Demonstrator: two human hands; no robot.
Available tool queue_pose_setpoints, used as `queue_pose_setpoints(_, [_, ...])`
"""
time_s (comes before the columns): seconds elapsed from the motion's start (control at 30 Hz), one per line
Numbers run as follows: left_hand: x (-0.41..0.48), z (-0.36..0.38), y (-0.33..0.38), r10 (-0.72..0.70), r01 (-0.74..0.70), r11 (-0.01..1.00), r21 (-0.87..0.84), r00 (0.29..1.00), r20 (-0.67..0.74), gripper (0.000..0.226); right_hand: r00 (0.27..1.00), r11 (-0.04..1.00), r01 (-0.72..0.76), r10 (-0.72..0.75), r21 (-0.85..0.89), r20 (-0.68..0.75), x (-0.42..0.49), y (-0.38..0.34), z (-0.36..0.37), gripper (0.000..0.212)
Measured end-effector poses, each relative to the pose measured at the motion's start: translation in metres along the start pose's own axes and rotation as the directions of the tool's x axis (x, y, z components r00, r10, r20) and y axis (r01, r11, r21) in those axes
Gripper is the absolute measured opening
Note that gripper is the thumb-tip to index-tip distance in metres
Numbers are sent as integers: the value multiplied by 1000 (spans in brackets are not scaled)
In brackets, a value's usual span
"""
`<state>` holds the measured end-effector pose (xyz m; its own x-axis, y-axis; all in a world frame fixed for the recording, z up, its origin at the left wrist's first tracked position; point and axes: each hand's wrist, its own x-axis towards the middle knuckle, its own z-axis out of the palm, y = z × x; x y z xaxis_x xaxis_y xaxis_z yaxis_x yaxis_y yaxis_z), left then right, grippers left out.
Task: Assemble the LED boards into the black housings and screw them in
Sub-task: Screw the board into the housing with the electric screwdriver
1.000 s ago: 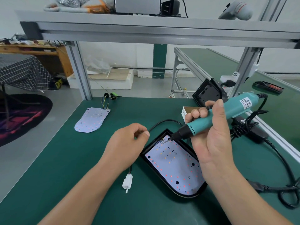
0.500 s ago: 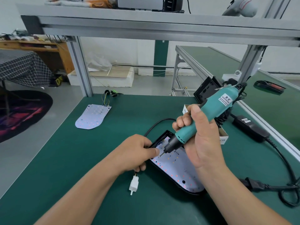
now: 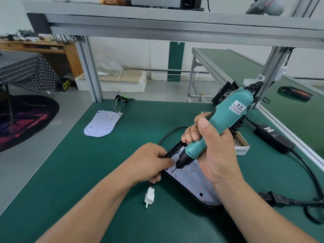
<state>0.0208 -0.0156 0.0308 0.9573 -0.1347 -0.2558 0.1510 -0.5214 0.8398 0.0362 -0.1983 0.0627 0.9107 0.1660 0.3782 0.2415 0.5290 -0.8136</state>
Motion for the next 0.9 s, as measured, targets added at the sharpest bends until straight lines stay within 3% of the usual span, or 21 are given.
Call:
queue_pose_setpoints(0.17, [0,0,0,13,-12,999,39,1000,-10,27,973,998,-24,37,-58,229,0,2,3,40])
queue_pose_setpoints(0.3, [-1,-2,1,29,-30,997,75,1000,9,22,910,995,-52,84,-89,406,2,5,12,33])
queue_pose_setpoints(0.43, [-2,-1,1,36,-36,995,96,999,-2,22,896,983,-53,124,-175,426,8,8,14,35])
queue_pose_setpoints(0.7, [-1,-2,0,23,-24,995,100,1000,20,23,852,978,-96,177,-185,493,10,6,7,35])
queue_pose_setpoints(0.9, [0,-2,-2,40,-41,995,91,999,10,28,916,996,43,-9,-74,401,5,-14,7,44])
